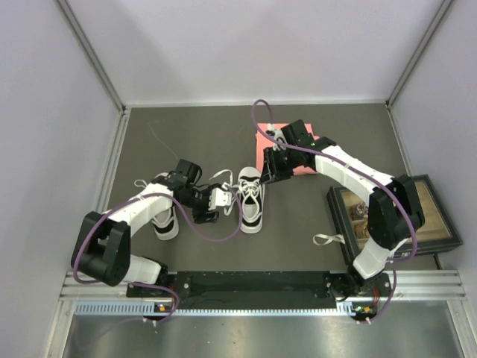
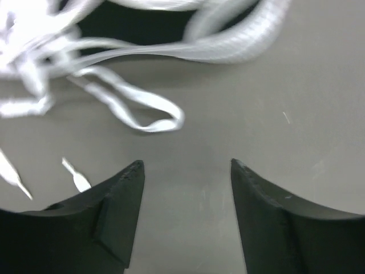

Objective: Tie the shoes

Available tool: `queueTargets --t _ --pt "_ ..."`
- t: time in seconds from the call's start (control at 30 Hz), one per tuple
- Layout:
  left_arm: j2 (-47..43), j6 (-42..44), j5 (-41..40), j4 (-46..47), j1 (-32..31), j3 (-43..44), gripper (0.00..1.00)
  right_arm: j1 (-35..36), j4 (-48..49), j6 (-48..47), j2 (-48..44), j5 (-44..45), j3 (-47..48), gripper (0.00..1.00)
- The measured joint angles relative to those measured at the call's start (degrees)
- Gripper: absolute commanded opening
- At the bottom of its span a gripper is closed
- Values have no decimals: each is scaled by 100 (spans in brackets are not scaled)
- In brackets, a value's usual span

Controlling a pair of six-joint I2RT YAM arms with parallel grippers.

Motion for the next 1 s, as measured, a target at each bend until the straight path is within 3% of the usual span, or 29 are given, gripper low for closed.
queueTargets --t 0.13,0.23,0.37,0.6,1.0 --pt "398 2518 190 -1609 -7 745 72 -149 15 -2 0 -17 -2 36" --pt "931 3617 295 -2232 -50 1331 69 -219 35 -2 -17 -9 -52 36" --pt "1123 4439 315 -2400 -118 1429 65 -227 55 9 -85 -2 -199 36" --pt "1204 5344 354 -2765 -190 1558 58 -227 59 15 -170 -4 -260 37" --pt "1460 5608 400 -2896 -638 1703 60 -227 57 13 -173 -55 -260 37"
